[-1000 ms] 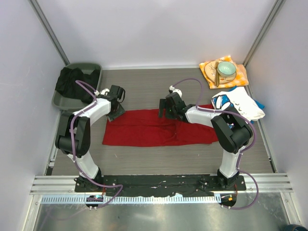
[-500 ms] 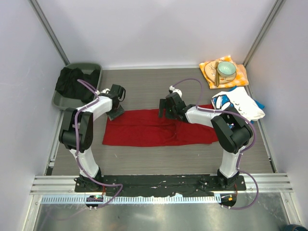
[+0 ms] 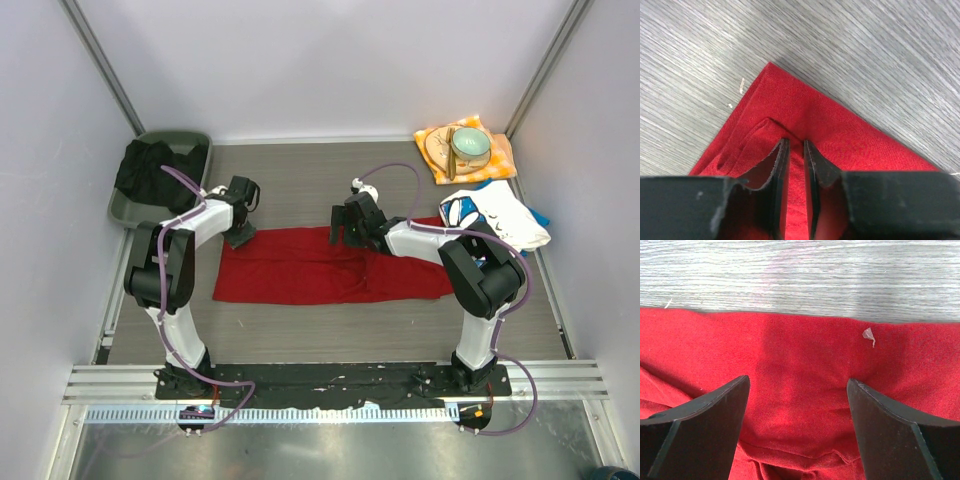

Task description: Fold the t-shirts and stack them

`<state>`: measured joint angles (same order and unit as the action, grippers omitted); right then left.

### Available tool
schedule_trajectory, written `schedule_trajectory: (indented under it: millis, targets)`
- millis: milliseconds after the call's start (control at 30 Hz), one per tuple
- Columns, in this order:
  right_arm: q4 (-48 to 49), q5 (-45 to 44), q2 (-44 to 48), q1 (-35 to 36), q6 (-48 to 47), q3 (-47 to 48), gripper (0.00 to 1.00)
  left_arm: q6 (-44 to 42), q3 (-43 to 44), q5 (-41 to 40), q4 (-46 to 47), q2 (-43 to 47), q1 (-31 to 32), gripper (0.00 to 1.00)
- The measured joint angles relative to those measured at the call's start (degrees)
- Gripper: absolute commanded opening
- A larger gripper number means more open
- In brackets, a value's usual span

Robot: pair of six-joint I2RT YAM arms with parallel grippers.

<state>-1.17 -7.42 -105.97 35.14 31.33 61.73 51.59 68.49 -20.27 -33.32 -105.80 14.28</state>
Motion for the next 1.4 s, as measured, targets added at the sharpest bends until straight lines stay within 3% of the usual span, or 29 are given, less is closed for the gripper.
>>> schedule_trajectory:
  millis: [133,267,600,933,1133,1233,1267,1400]
  targets:
    - [0.2,0.0,0.0,0.0,0.0,0.0,0.85,0.0,0.0,-0.1,0.0,0.0,-0.1,0.13]
    - [0.2,0.0,0.0,0.0,0.0,0.0,0.85,-0.1,0.0,-0.2,-0.1,0.0,-0.1,0.0]
    - [0.3,0.1,0.0,0.0,0.0,-0.1,0.84,-0.6,-0.2,0.0,-0.2,0.9,-0.1,0.0]
    - [0.3,0.1,0.0,0.0,0.0,-0.1,0.84,0.2,-5.7,0.7,-0.7,14.6,-0.1,0.01]
    - [0.3,0.1,0.0,0.0,0.0,-0.1,0.84,0.7,-10.3,1.0,-0.6,18.9,0.0,0.14]
    - [0.3,0.2,0.0,0.0,0.0,-0.1,0.84,1.1,-14.5,1.5,-0.4,21.1,0.4,0.34]
    - [0.3,0.2,0.0,0.0,0.0,-0.1,0.84,1.4,-16.0,1.8,-0.4,22.0,0.6,0.54]
    - [0.3,0.2,0.0,0.0,0.0,-0.1,0.85,3.0,-22.5,2.1,0.0,26.9,1.6,0.88]
